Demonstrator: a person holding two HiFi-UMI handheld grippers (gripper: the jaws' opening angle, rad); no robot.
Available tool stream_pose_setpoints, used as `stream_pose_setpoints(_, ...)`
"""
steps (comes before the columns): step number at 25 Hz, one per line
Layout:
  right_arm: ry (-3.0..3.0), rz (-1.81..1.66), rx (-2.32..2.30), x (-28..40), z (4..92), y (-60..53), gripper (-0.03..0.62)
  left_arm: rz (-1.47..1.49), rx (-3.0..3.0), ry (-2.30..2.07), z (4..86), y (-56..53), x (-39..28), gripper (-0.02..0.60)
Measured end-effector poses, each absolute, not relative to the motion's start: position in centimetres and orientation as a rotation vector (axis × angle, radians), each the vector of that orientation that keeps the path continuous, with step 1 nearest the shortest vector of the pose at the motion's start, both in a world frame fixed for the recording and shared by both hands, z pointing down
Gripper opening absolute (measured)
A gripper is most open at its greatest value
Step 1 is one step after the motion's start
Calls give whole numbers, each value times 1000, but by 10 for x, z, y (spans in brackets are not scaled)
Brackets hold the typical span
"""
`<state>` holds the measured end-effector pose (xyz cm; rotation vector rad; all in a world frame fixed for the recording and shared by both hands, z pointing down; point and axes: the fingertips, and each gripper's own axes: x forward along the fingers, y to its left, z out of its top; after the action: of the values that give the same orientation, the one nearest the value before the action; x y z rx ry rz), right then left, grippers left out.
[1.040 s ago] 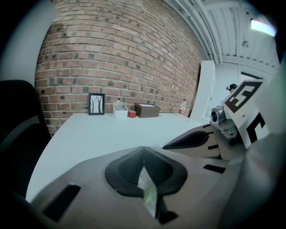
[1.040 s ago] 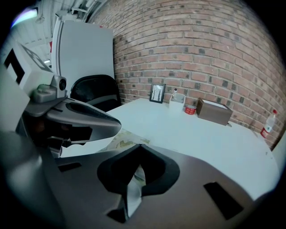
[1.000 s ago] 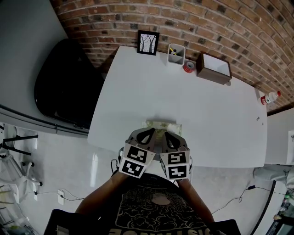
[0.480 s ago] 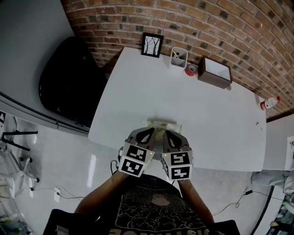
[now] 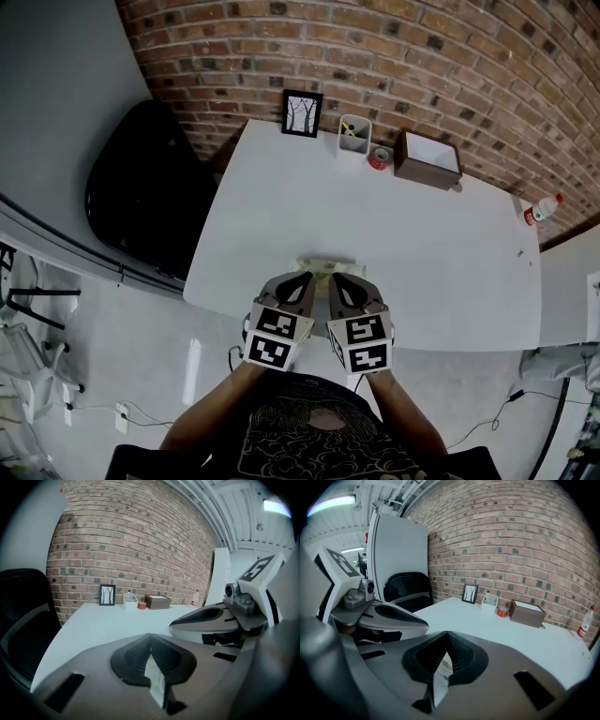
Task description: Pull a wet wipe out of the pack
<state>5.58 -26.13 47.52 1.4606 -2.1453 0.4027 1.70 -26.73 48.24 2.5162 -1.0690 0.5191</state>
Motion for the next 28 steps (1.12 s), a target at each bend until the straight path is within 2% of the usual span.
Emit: stream_pose_setpoints(28,-2293,223,1476,57,417,-247,15,454,2520,-1221,446,-235,18,12)
